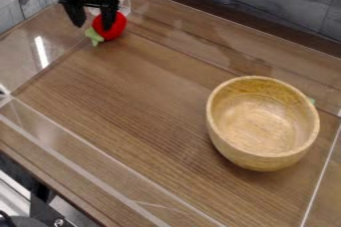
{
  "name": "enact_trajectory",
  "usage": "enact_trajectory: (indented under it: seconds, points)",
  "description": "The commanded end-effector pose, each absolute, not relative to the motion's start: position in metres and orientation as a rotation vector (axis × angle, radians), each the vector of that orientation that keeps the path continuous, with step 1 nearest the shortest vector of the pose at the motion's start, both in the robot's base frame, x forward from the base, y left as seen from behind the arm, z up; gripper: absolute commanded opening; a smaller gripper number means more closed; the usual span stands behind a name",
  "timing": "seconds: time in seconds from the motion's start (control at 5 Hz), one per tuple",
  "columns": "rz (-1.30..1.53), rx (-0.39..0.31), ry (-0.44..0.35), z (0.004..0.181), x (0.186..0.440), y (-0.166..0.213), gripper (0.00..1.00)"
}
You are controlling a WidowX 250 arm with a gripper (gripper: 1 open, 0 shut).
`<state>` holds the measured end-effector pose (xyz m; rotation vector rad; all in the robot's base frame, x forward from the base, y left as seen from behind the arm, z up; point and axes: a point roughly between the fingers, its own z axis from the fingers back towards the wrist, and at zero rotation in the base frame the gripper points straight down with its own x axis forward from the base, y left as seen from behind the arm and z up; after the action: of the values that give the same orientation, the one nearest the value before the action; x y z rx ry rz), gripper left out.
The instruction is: Move the red fruit to the right
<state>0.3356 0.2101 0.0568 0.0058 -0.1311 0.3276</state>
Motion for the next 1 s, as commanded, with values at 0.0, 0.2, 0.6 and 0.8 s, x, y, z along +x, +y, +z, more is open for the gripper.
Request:
enact_trajectory:
  seconds: [0.0, 0.2, 0.6, 0.8]
  points:
    - [0.344, 0.032, -0.169, 0.069, 0.346, 0.214, 0.0]
    - [0.297, 0.02, -0.178, 0.08, 0.355, 0.205, 0.0]
    - [0.243, -0.036, -0.214, 0.12, 0.374, 0.187, 0.0]
    - [0.221, -0.049, -0.206, 0.116, 0.378, 0.171, 0.0]
